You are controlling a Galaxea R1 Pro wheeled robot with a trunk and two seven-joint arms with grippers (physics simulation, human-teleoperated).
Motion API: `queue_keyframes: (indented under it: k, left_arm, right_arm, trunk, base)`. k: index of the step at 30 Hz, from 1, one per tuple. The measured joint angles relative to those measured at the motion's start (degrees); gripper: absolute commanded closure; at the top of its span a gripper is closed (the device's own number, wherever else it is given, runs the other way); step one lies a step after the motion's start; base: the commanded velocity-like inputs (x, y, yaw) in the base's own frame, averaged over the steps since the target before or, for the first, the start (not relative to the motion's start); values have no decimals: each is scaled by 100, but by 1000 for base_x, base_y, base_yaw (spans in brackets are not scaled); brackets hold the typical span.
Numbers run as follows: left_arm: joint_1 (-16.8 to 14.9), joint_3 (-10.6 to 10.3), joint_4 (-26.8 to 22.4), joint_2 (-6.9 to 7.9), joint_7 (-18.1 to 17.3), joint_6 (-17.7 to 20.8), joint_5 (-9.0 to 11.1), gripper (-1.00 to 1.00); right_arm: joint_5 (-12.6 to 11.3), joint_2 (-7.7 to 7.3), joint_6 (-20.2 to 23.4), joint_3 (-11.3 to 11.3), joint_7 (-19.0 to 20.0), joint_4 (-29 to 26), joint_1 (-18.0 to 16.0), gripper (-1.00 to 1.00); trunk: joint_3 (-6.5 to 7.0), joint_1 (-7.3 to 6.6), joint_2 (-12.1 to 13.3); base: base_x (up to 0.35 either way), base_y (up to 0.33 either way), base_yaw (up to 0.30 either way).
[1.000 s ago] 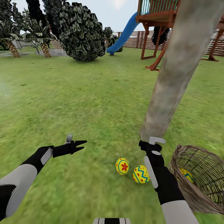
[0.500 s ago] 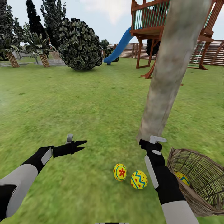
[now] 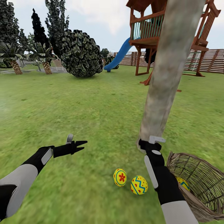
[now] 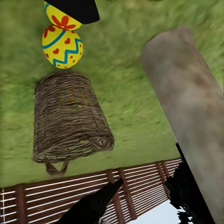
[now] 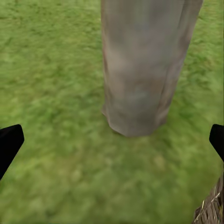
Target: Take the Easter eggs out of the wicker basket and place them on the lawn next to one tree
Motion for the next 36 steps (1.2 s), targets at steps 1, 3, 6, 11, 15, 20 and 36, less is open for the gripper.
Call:
queue_keyframes:
  k: [1,3,6,11,15,20,36]
  left_arm:
    - [0,0,0,-1,10,0,0,-100]
    - [1,0,1,-4,29,0,0,-100]
    - [1,0,1,-7,43,1,0,-100]
    - [1,-22,1,-14,273,3,2,-100]
    - [3,-30,1,-31,453,2,2,-100]
    - [1,-32,0,-106,753,-1,1,-100]
    - [3,-34,94,-138,961,-176,9,-100]
  right_arm:
    - [0,0,29,-1,-1,-9,0,-100]
    - [4,-4,274,-21,-3,-29,-13,-100]
    - [-3,-13,728,-145,-6,-38,-96,-100]
    - [5,-123,2089,-743,-6,55,-1066,-100]
    - [28,-640,2706,-913,33,824,-1868,-100]
    - [27,-1546,2845,-967,637,3086,-2895,-100]
    - [11,-3254,2963,-80,2585,5309,-3525,-100]
  trunk:
    - [22,-3,1]
    - [67,-8,4]
    - [133,-15,8]
    - [245,-29,15]
    - [333,-39,20]
    - [444,-52,27]
    - [669,-271,423]
  base:
    - [0,0,0]
    - [0,0,0]
    - [0,0,0]
    - [0,0,0]
    - [0,0,0]
    - [0,0,0]
    - [0,0,0]
